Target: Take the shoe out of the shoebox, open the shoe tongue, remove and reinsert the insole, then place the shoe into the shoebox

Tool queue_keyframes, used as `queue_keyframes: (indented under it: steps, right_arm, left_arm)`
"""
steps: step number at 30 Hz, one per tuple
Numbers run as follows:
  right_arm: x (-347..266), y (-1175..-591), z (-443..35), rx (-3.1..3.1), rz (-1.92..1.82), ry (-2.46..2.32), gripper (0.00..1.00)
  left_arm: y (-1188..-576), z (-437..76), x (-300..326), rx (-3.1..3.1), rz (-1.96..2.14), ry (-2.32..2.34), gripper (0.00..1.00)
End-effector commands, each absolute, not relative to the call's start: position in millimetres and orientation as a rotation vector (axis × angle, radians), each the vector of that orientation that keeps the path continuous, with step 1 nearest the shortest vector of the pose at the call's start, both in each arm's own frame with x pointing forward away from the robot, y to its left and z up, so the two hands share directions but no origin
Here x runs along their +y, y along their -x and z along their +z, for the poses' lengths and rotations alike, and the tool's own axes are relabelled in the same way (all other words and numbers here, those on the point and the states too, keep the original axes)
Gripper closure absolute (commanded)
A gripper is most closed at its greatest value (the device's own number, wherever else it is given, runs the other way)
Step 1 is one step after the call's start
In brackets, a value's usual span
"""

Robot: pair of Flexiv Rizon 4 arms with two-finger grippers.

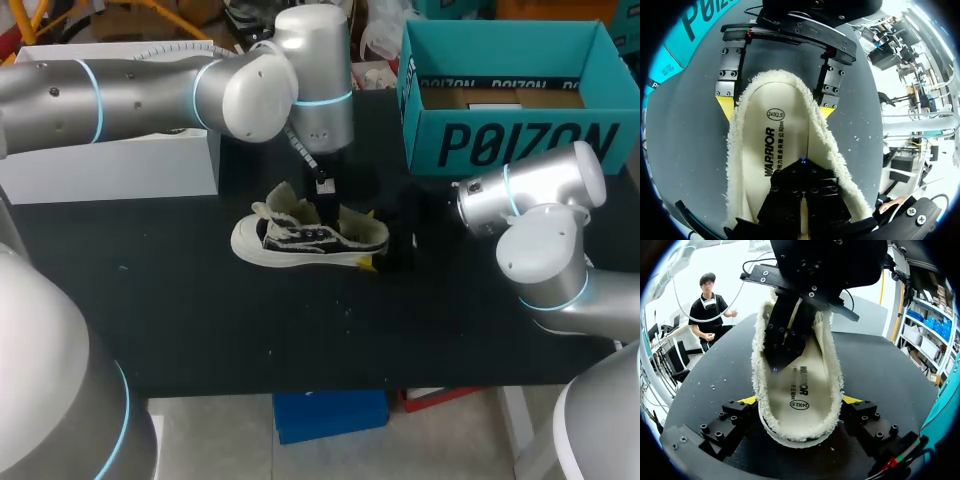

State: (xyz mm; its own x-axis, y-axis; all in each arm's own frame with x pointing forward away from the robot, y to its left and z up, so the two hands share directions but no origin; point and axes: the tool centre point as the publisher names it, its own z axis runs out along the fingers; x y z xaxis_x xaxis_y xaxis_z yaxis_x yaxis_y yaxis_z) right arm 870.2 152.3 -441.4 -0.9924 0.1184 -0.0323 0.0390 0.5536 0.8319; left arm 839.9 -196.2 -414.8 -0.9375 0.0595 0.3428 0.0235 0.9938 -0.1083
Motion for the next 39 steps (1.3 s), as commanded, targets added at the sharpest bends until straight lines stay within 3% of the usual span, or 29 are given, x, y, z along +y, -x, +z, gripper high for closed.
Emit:
queue_keyframes:
  steps: [1,4,12,27,31,33,39]
  right_arm:
    - [152.2,-872.0,-441.8,2.696,1.436,-0.141,1.0]
    - [152.2,-872.0,-441.8,2.696,1.436,-0.141,1.0]
    - [152.2,-872.0,-441.8,2.696,1.436,-0.141,1.0]
    - [152.2,-872.0,-441.8,2.696,1.436,-0.141,1.0]
    - [152.2,-872.0,-441.8,2.696,1.436,-0.141,1.0]
    - [152.2,-872.0,-441.8,2.696,1.436,-0.141,1.0]
    - [152.2,-872.0,-441.8,2.696,1.436,-0.141,1.0]
  left_arm:
    - [-836.3,-419.8,-198.5,-2.814,0.152,0.055,0.69]
    - [-837.1,-415.6,-198.1,-2.839,0.148,0.049,0.63]
    - [-838.1,-417.8,-198.1,-2.893,0.092,0.024,0.81]
    - [-840.5,-435.5,-185.4,-3.088,-0.134,-0.126,0.82]
    - [-842.6,-446.0,-182.2,-3.131,-0.252,-0.134,0.67]
    - [-843.9,-450.8,-181.3,-3.136,-0.269,-0.129,0.75]
    - [-851.0,-466.1,-178.0,-3.202,-0.403,-0.127,0.73]
